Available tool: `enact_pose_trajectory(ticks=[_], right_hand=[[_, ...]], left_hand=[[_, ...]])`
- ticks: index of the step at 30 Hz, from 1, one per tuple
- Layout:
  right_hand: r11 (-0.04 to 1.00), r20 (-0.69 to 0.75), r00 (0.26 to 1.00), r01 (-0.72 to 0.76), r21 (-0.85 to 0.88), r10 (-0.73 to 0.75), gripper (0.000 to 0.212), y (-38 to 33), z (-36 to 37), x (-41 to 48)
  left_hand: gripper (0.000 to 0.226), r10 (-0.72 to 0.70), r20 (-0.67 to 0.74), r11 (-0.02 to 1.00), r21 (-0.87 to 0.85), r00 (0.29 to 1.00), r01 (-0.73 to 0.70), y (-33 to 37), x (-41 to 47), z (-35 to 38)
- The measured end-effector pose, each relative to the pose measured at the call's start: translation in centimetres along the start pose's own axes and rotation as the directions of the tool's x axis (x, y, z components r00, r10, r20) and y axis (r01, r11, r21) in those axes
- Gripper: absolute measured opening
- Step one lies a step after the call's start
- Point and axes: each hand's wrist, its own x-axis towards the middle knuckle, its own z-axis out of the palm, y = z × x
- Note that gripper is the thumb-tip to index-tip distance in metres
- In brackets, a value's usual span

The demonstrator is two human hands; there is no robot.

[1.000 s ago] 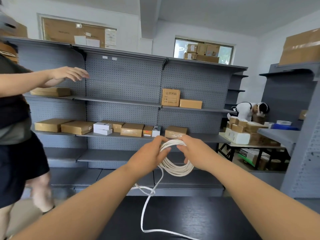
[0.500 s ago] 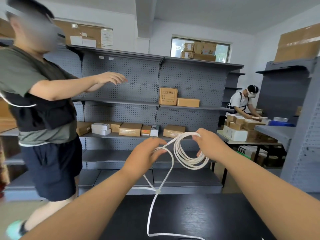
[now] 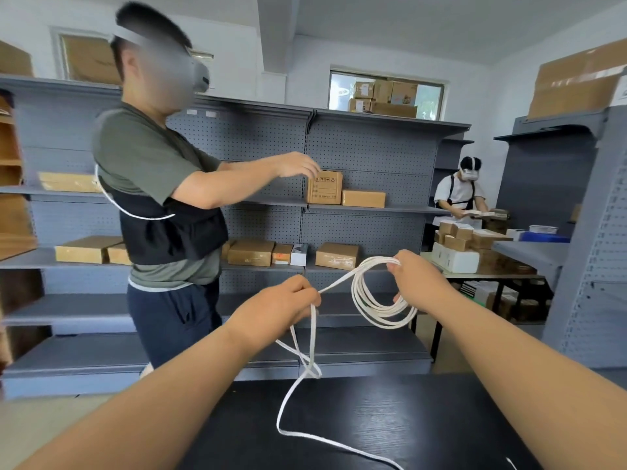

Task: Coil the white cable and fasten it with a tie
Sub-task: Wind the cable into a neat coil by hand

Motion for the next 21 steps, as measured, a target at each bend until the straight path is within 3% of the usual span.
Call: enact_pose_trajectory(ticks=[3,8,12,16,21], right_hand=[[0.999,-0.021,0.999,-0.028,0.034,0.029,0.018,0.1,0.1,0.4],[0.993,-0.048,0.998,-0.039,0.109,0.044,0.021,-0.2,-0.2,0.5],[0.989,-0.092,0.994,-0.044,0.142,0.058,0.024,-0.4,-0.9,0.6],[0.988,-0.147,0.987,-0.046,0.149,0.069,0.024,-0.6,-2.6,0.9],[0.981,-0.168,0.984,-0.025,0.191,0.058,0.026,-1.5,-3.3,0.7]], left_hand=[[0.025,0.063,0.022,0.994,0.09,0.998,-0.065,-0.3,-0.1,-0.4],[0.005,0.033,0.073,0.966,0.252,0.997,-0.05,-1.3,-0.3,-1.1],[0.003,-0.007,0.159,0.912,0.407,0.987,-0.059,-1.2,-0.4,-2.1],[0.013,-0.14,0.311,0.828,0.558,0.94,-0.061,-2.3,-1.6,-2.3],[0.022,-0.265,0.501,0.824,0.561,0.824,-0.076,-3.7,-3.1,-1.4]])
